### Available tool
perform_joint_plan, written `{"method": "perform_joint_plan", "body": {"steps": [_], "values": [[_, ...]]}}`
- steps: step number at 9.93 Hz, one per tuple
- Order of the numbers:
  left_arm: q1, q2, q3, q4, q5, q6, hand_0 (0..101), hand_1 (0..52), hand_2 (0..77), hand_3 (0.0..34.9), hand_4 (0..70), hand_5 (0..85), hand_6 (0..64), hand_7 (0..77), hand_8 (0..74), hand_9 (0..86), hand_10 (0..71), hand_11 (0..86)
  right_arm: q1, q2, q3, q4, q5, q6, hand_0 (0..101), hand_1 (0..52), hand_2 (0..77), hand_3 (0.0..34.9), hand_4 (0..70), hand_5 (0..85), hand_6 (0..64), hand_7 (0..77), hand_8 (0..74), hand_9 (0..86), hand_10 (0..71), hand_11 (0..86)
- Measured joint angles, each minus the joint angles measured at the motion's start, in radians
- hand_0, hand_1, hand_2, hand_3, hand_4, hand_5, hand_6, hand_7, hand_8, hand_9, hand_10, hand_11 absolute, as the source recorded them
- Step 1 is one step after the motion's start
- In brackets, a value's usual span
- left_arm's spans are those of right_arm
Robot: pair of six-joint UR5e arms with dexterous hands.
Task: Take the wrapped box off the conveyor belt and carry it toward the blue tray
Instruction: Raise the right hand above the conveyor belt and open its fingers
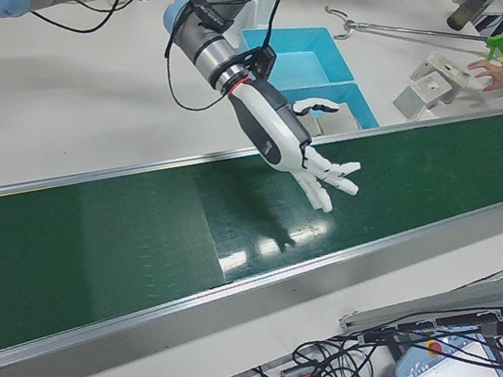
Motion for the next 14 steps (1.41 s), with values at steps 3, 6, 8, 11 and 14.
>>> {"method": "perform_joint_plan", "body": {"steps": [3,6,8,11,14], "values": [[0.0,0.0,0.0,0.0,0.0,0.0,0,0.0,0.5,0.0,0.0,1.1,0.5,0.5,0.5,0.0,0.5,0.5,0.045,-0.042,-0.01,0.011,0.006,-0.013,53,18.5,14.2,3.5,9.8,22.4,4.4,1.6,0.0,1.1,0.0,0.5],[0.0,0.0,0.0,0.0,0.0,0.0,0,0.0,0.5,0.0,0.0,1.1,0.5,0.0,0.5,0.5,0.5,0.5,0.062,-0.052,-0.067,0.129,0.001,-0.029,50,18.0,12.0,1.3,9.8,21.8,6.0,5.5,0.0,1.1,0.0,0.5],[0.0,0.0,0.0,0.0,0.0,0.0,0,0.0,1.1,0.0,0.0,1.1,0.5,0.0,0.5,0.0,0.5,0.5,0.067,-0.063,-0.108,0.226,-0.008,-0.033,50,19.6,15.3,0.2,10.9,22.9,7.6,8.7,1.1,1.6,0.0,0.5],[0.0,0.0,0.0,0.0,0.0,0.0,0,0.0,0.5,0.0,0.0,1.1,0.5,0.5,0.5,0.5,0.5,0.5,0.064,-0.066,-0.135,0.268,-0.013,-0.036,50,18.5,15.8,0.3,13.1,26.2,8.7,9.3,2.2,6.0,0.0,0.5],[0.0,0.0,0.0,0.0,0.0,0.0,0,0.0,0.5,0.0,0.0,1.1,0.5,0.5,0.5,0.0,0.5,0.5,0.073,-0.066,-0.138,0.269,-0.02,-0.035,50,18.5,14.7,0.2,13.1,26.2,8.7,9.3,3.8,5.4,0.0,0.5]]}}
